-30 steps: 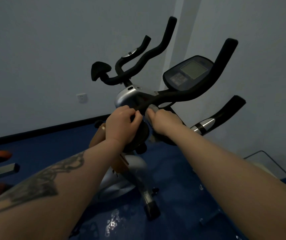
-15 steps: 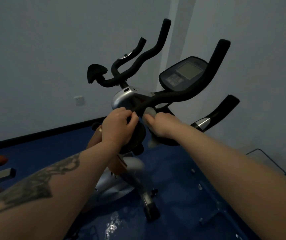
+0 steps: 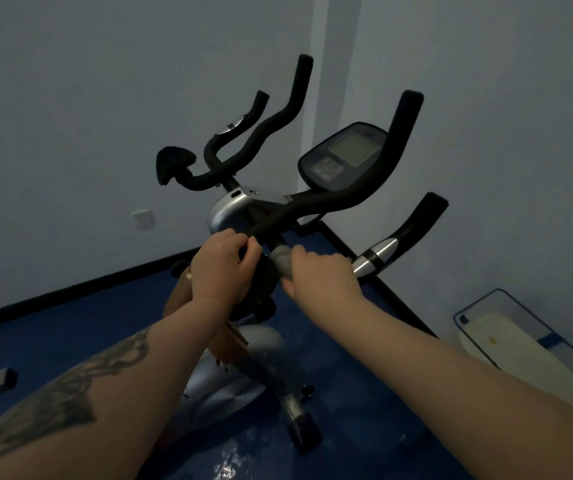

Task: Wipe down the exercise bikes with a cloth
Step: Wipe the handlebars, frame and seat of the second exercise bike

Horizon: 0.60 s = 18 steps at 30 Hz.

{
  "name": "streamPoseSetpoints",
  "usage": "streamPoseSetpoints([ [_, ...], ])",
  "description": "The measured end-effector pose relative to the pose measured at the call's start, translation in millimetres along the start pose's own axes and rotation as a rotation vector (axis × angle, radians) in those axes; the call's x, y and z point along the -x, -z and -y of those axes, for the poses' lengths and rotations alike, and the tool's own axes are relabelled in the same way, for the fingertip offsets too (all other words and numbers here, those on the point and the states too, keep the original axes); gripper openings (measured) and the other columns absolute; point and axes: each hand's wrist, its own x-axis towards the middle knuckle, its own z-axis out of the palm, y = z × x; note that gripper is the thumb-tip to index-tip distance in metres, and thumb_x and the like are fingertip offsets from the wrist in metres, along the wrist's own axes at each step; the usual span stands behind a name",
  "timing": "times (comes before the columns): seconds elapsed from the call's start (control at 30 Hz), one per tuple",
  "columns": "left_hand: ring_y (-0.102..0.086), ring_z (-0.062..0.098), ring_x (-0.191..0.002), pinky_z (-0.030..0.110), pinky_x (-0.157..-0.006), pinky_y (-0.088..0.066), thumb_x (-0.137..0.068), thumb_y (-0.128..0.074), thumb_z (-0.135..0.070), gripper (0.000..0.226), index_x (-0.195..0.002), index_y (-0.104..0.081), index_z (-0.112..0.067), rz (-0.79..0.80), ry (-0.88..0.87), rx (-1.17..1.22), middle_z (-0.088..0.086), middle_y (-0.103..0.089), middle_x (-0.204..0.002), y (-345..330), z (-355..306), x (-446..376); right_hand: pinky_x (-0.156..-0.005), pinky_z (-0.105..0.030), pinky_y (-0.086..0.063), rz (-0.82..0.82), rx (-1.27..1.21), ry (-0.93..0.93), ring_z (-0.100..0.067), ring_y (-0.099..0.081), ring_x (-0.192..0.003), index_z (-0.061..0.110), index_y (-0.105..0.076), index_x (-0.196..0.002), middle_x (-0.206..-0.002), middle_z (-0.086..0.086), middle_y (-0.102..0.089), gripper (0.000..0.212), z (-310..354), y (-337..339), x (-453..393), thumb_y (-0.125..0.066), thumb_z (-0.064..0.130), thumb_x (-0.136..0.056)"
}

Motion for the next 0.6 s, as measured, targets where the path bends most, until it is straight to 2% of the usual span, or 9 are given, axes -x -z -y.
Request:
streamPoseSetpoints([
  [0.07,-0.043,0.017,-0.058,0.026,-0.047,-0.022,-0.095,-0.053,-0.023,0.038,-0.058,-0.048,-0.013,0.005,-0.001,0.007,-0.001,-0.043,-0.061,0,1,0,-0.093,-0.036,-0.036,-0.071,0.04,0.174,-0.024,-0.06,-0.097,0.01,-0.041,-0.136,-0.108,-0.005,-0.063,0.053,-17,0,17,-0.046,0.043,-0.096],
  [0.13,-0.041,0.015,-0.057,0.024,-0.047,-0.021,-0.094,-0.053,-0.023,0.038,-0.058,-0.048,-0.013,0.0,-0.011,0.011,-0.003,-0.041,-0.06,0,2,0,-0.107,-0.036,-0.029,-0.139,-0.035,0.309,-0.023,-0.061,-0.09,0.013,-0.058,-0.124,-0.096,-0.003,-0.066,0.043,-46,8,25,-0.059,0.038,-0.089],
  [0.2,-0.039,0.014,-0.056,0.023,-0.048,-0.019,-0.094,-0.054,-0.021,0.039,-0.056,-0.044,-0.015,-0.019,-0.035,0.012,-0.006,-0.038,-0.059,0,1,0,-0.109,-0.037,-0.024,-0.263,-0.082,0.256,-0.025,-0.063,-0.085,0.014,-0.068,-0.106,-0.088,-0.002,-0.068,0.034,-80,12,28,-0.069,0.036,-0.08],
  [0.27,-0.041,0.016,-0.057,0.025,-0.05,-0.023,-0.094,-0.055,-0.019,0.041,-0.055,-0.041,-0.017,-0.015,-0.086,-0.013,-0.006,-0.038,-0.059,1,-1,0,-0.112,-0.035,-0.017,-0.325,-0.159,0.077,-0.024,-0.063,-0.09,0.015,-0.071,-0.098,-0.091,-0.002,-0.068,0.031,-97,17,33,-0.064,0.039,-0.079],
  [0.33,-0.046,0.02,-0.06,0.031,-0.059,-0.033,-0.092,-0.057,-0.019,0.039,-0.055,-0.046,-0.019,0.017,-0.202,-0.115,-0.005,-0.042,-0.058,2,-6,-2,-0.116,-0.037,-0.013,-0.388,-0.273,-0.123,-0.023,-0.059,-0.09,0.014,-0.07,-0.088,-0.085,-0.001,-0.065,0.028,-82,16,35,-0.059,0.039,-0.08],
  [0.4,-0.049,0.02,-0.061,0.034,-0.064,-0.036,-0.09,-0.059,-0.021,0.035,-0.056,-0.053,-0.02,0.053,-0.352,-0.184,-0.006,-0.045,-0.058,2,-13,-8,-0.116,-0.044,-0.02,-0.455,-0.285,-0.215,-0.021,-0.055,-0.08,0.014,-0.065,-0.071,-0.071,0.001,-0.06,0.031,-48,9,33,-0.055,0.041,-0.084],
  [0.5,-0.046,0.015,-0.055,0.03,-0.061,-0.032,-0.091,-0.048,-0.029,0.038,-0.055,-0.053,-0.022,0.065,-0.424,-0.133,-0.01,-0.041,-0.056,-2,-15,-14,-0.109,-0.042,-0.032,-0.396,-0.181,-0.061,-0.019,-0.056,-0.072,0.015,-0.064,-0.067,-0.063,0.0,-0.06,0.051,-17,-3,34,-0.041,0.054,-0.091],
  [0.6,-0.04,0.01,-0.053,0.027,-0.059,-0.027,-0.09,-0.041,-0.034,0.04,-0.053,-0.051,-0.023,-0.007,-0.447,-0.043,-0.013,-0.04,-0.055,-6,-5,-12,-0.104,-0.036,-0.034,-0.342,-0.104,-0.006,-0.021,-0.058,-0.071,0.014,-0.068,-0.072,-0.064,-0.002,-0.063,0.054,-44,6,30,-0.039,0.056,-0.089],
])
